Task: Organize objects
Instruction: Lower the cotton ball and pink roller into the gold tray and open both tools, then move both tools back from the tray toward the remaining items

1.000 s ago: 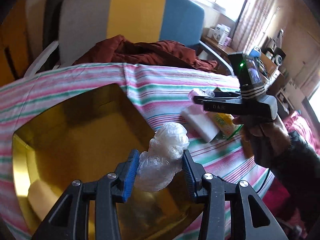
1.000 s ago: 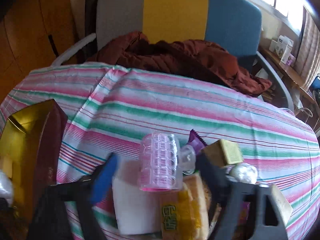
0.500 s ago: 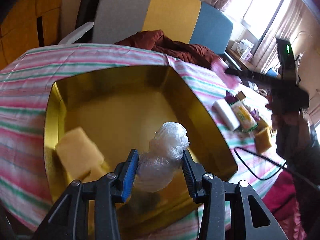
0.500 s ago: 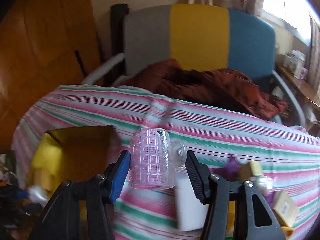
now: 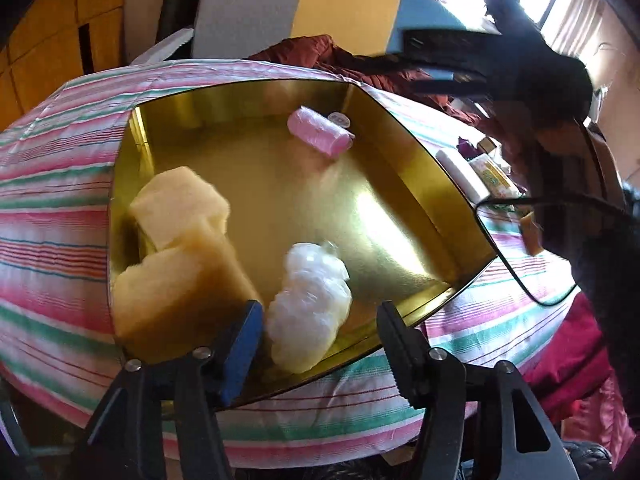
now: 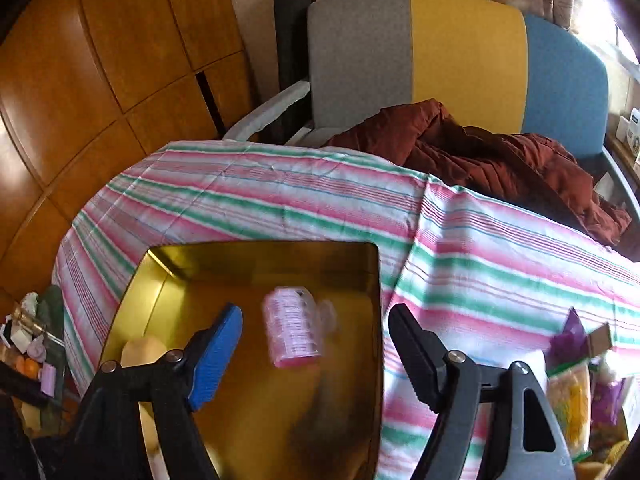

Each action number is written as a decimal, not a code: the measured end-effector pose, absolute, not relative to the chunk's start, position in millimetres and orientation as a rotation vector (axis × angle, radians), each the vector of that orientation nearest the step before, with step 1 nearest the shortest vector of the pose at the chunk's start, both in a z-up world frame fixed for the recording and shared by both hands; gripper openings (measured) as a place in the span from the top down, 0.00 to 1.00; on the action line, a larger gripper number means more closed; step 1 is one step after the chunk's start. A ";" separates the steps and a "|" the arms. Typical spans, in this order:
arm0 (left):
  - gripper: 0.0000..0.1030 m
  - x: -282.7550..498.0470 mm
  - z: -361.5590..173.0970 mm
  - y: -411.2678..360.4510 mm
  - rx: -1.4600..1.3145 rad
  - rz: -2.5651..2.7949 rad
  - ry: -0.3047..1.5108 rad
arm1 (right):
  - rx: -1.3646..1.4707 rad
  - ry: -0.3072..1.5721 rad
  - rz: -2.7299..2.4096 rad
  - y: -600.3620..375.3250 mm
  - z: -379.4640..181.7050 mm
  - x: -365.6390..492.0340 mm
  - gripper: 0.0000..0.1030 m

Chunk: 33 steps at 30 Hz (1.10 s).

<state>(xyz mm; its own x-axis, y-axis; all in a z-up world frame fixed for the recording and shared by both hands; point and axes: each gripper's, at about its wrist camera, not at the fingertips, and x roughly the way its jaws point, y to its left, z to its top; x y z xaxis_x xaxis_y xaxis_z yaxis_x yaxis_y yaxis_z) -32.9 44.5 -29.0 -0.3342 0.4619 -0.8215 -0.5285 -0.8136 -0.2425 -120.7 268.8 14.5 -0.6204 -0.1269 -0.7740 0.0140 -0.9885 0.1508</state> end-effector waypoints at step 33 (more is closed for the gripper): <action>0.01 5.6 24.3 22.2 -0.997 2.602 0.130 | 1.208 0.071 -3.040 237.9 12.8 35.1 0.15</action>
<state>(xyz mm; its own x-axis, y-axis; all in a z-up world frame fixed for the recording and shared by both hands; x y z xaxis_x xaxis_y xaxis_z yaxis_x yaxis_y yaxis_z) 5.6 22.2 24.3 -0.6913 0.2892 -0.6622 -0.3539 -0.9345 -0.0387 35.1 237.9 12.8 -0.7202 0.1367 -0.6801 -0.1048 -0.9906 -0.0881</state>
